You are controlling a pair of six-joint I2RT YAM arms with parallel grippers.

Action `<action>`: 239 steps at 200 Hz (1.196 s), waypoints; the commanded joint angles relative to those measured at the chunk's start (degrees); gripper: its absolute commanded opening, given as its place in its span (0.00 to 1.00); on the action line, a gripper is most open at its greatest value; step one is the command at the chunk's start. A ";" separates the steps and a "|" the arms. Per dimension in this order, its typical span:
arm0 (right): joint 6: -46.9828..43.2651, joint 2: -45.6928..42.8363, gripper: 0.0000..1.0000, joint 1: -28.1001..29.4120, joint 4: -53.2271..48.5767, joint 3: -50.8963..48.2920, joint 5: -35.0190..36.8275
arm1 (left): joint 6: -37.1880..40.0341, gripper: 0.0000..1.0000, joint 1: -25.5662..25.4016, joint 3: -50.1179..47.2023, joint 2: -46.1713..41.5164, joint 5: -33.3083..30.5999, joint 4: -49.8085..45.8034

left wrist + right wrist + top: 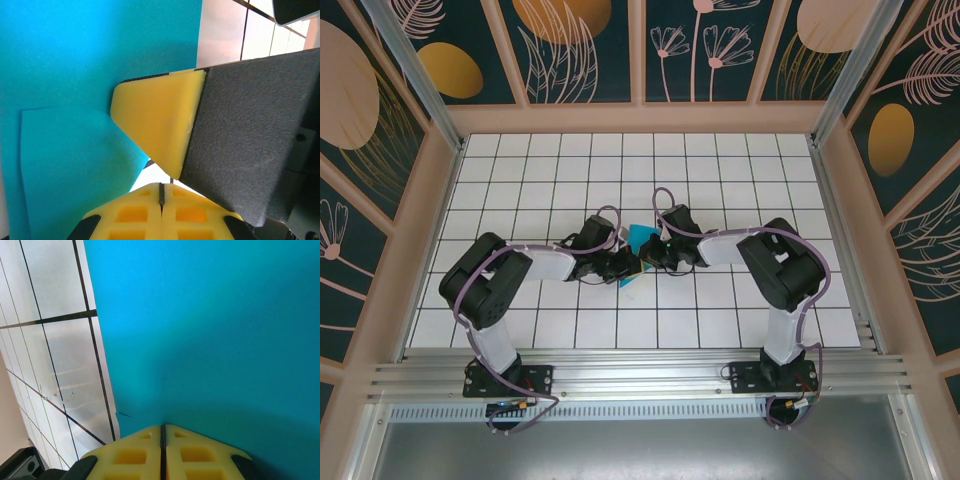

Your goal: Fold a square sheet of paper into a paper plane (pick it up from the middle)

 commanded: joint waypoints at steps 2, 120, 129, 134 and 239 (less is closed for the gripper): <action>-0.29 2.72 0.12 0.46 -3.46 -0.34 4.33 | 1.99 0.00 -0.48 2.22 3.33 -1.88 -2.36; -1.06 2.91 0.12 0.37 -5.46 -0.25 5.74 | 6.69 0.01 -0.43 1.03 -0.36 -8.96 -11.06; -1.14 2.85 0.12 0.38 -5.56 -0.33 5.82 | 6.60 0.01 -0.42 0.83 -0.76 -8.29 -10.86; -1.11 2.89 0.12 0.33 -5.62 -0.40 5.87 | 6.51 0.01 -0.41 0.52 -1.06 -7.88 -10.63; -1.20 2.56 0.11 0.25 -6.18 -1.01 6.71 | 7.49 0.01 0.85 -5.08 -4.58 -4.40 -13.13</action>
